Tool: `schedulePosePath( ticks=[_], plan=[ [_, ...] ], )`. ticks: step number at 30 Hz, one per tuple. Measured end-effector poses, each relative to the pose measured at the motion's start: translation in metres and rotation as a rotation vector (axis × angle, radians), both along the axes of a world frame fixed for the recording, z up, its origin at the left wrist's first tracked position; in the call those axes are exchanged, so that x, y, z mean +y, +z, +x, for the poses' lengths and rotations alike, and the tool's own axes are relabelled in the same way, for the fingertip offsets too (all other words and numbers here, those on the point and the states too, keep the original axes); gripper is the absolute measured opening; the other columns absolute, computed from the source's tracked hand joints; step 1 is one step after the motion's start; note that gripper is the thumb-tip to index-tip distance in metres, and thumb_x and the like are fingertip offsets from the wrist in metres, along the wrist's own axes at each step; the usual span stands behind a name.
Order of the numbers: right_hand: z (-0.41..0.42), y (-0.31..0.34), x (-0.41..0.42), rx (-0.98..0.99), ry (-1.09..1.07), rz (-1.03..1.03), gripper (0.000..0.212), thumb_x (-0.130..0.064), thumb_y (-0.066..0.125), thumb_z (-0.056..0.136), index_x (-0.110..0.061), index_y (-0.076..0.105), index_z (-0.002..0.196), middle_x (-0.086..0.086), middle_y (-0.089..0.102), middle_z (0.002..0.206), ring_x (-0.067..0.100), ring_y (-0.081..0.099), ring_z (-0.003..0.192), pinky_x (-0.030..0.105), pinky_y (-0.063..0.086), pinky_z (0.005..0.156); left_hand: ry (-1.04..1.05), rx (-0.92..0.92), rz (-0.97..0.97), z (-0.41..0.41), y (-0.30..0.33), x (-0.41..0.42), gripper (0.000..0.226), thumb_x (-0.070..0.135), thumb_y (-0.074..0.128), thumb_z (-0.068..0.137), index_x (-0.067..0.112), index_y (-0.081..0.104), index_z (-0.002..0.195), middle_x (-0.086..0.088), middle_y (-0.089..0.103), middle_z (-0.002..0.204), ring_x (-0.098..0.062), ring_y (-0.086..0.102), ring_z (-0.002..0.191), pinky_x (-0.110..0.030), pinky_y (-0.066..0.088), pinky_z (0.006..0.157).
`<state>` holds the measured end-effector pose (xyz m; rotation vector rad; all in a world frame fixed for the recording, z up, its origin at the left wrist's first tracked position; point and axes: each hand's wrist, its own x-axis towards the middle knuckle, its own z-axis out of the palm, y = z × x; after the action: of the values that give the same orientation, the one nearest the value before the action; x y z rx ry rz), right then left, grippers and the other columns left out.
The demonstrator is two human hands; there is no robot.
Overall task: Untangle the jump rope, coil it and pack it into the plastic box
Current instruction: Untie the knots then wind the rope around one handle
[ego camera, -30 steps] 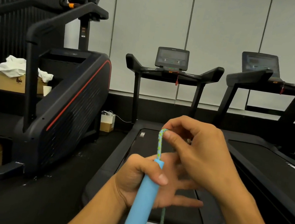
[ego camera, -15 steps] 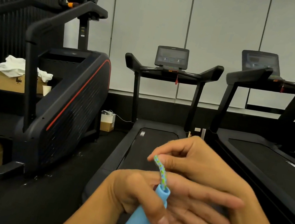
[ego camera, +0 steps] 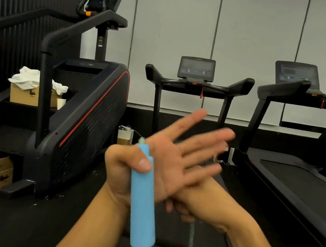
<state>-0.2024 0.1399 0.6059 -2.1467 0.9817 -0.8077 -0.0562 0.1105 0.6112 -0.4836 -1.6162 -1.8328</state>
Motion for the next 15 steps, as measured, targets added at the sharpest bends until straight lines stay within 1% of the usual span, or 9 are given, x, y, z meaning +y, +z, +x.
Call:
schedulePosePath(
  ticks=[2,5,8,10,11,12,13,14,15],
  plan=[
    [0.001,0.004,0.004,0.025,-0.001,-0.015,0.033,-0.017,0.058,0.096,-0.022,0.071,0.066,-0.004,0.060,0.051,0.003,0.042,0.039,0.019,0.035,0.044,0.111,0.083,0.006,0.012,-0.003,-0.013,0.109,0.000,0.034,0.054,0.011,0.007,0.159,-0.029,0.006,0.163,-0.040,0.004,0.153,-0.056,-0.006,0.122],
    [-0.005,0.010,0.004,0.146,-0.044,-0.179,0.018,-0.030,0.060,0.095,-0.024,0.077,0.094,0.000,0.065,0.061,0.000,0.050,0.046,0.012,0.038,0.049,0.270,0.075,0.039,0.027,-0.009,-0.031,0.103,0.005,0.028,0.057,0.010,0.010,0.159,-0.025,0.011,0.164,-0.037,0.007,0.153,-0.055,-0.004,0.123],
    [-0.002,0.013,0.010,0.158,-0.057,-0.291,0.018,-0.031,0.064,0.093,-0.021,0.076,0.083,-0.001,0.066,0.062,-0.001,0.050,0.048,0.012,0.038,0.050,0.248,-0.008,0.076,0.030,-0.005,-0.039,0.101,0.004,0.027,0.059,0.008,0.011,0.158,-0.027,0.010,0.164,-0.038,0.007,0.153,-0.057,0.001,0.123],
    [0.003,0.017,0.013,0.212,-0.070,-0.325,0.021,-0.030,0.064,0.092,-0.018,0.072,0.077,0.004,0.063,0.063,0.001,0.047,0.049,0.017,0.038,0.050,0.237,-0.073,0.073,0.029,0.005,-0.041,0.101,0.002,0.028,0.059,0.005,0.009,0.158,-0.029,0.009,0.163,-0.039,0.008,0.153,-0.056,0.005,0.123],
    [0.005,0.021,0.013,0.255,-0.074,-0.343,0.022,-0.031,0.064,0.092,-0.017,0.070,0.075,0.007,0.061,0.063,0.004,0.045,0.050,0.021,0.039,0.051,0.239,-0.100,0.071,0.027,0.011,-0.040,0.102,0.000,0.031,0.058,0.003,0.008,0.157,-0.031,0.011,0.162,-0.041,0.014,0.152,-0.056,0.011,0.123],
    [0.005,0.027,0.014,0.298,-0.074,-0.360,0.024,-0.031,0.064,0.091,-0.016,0.067,0.073,0.008,0.059,0.062,0.006,0.045,0.050,0.025,0.039,0.052,0.199,-0.121,0.075,0.026,0.016,-0.041,0.102,-0.002,0.035,0.057,0.000,0.009,0.156,-0.034,0.017,0.159,-0.044,0.025,0.147,-0.056,0.021,0.120],
    [0.006,0.036,0.015,0.342,-0.082,-0.391,0.026,-0.031,0.064,0.091,-0.014,0.066,0.071,0.006,0.058,0.061,0.008,0.046,0.051,0.028,0.040,0.053,0.124,-0.136,0.107,0.023,0.023,-0.040,0.099,-0.004,0.040,0.059,-0.004,0.012,0.154,-0.037,0.028,0.151,-0.048,0.040,0.136,-0.056,0.034,0.112],
    [0.005,0.046,0.015,0.383,-0.095,-0.416,0.026,-0.031,0.065,0.090,-0.013,0.065,0.071,0.006,0.060,0.063,0.011,0.050,0.052,0.031,0.043,0.055,0.063,-0.148,0.152,0.020,0.028,-0.039,0.091,-0.005,0.041,0.062,-0.008,0.018,0.149,-0.040,0.040,0.139,-0.049,0.054,0.119,-0.054,0.043,0.101],
    [0.004,0.059,0.015,0.427,-0.109,-0.448,0.026,-0.031,0.066,0.089,-0.012,0.065,0.072,0.008,0.061,0.065,0.012,0.052,0.054,0.031,0.044,0.056,0.052,-0.166,0.150,0.017,0.033,-0.036,0.077,-0.005,0.040,0.065,-0.011,0.027,0.140,-0.039,0.051,0.124,-0.045,0.062,0.101,-0.051,0.048,0.090]
  ],
)
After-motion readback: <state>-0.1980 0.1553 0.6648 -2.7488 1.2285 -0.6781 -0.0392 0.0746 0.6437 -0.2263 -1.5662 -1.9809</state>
